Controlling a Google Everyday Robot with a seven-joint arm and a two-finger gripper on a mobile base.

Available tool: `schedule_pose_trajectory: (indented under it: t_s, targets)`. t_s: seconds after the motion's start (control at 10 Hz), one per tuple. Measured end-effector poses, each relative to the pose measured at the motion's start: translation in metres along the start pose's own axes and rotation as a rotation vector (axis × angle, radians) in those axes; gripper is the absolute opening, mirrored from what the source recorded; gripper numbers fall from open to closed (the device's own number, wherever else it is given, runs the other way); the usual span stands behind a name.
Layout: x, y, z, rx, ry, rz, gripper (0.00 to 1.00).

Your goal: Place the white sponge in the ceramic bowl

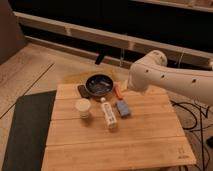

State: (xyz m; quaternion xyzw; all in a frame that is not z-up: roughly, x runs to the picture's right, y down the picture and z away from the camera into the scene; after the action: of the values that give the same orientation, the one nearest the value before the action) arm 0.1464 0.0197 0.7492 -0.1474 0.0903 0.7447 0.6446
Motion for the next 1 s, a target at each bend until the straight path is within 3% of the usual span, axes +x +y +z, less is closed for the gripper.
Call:
schedule_pose_trajectory:
  t_s: [0.3,0.4,0.8,1.0]
  targets:
    - [0.028,-0.003,0.046,-0.042,0.108,-0.049,0.65]
    - [0.030,-0.005,0.050,-0.043,0.119,-0.049,0.65]
    - [0.030,-0.005,0.050,-0.042,0.118,-0.050,0.65]
    - [0.021,-0.011,0.059,-0.060,0.103,-0.026,0.65]
